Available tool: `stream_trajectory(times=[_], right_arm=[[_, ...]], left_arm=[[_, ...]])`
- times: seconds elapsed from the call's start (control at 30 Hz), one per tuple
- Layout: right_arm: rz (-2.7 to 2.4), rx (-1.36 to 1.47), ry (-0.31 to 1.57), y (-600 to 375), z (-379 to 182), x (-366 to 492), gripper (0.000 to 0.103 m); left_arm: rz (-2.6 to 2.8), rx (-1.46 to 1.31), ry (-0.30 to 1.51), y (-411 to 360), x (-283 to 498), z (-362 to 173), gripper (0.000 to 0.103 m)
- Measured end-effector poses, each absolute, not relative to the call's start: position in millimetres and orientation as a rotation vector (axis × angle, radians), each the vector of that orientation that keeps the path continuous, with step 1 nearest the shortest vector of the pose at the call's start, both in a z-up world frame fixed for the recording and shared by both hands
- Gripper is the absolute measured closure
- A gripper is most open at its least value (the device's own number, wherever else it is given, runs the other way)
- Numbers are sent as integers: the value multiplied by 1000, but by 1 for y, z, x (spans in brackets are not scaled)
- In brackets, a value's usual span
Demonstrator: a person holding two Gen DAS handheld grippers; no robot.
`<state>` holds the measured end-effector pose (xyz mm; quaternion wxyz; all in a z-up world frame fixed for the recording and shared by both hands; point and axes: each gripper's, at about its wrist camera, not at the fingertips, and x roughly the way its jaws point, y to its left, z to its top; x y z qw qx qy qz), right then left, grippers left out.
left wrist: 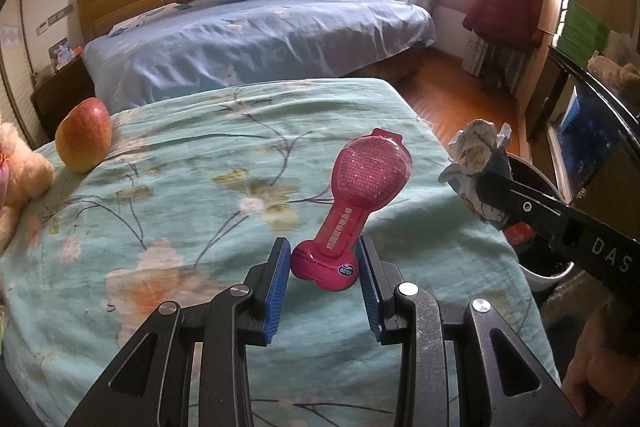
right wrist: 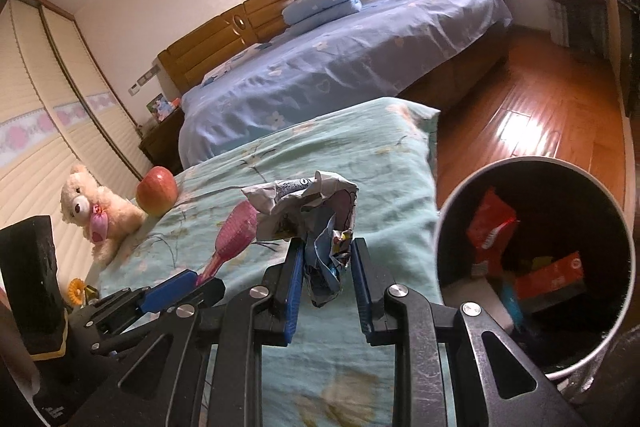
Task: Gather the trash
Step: 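Carry the foil wrapper and pink item over the bin with both tools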
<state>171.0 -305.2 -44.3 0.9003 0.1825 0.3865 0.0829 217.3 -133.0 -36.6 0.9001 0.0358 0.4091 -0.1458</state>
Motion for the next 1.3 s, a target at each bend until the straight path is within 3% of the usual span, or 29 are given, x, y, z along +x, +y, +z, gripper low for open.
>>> stream_trajectory(times=[1.3], right_arm=[[-12, 426, 763, -393, -43, 131, 79]], left_arm=[[-458, 179, 845, -215, 206, -34, 71]])
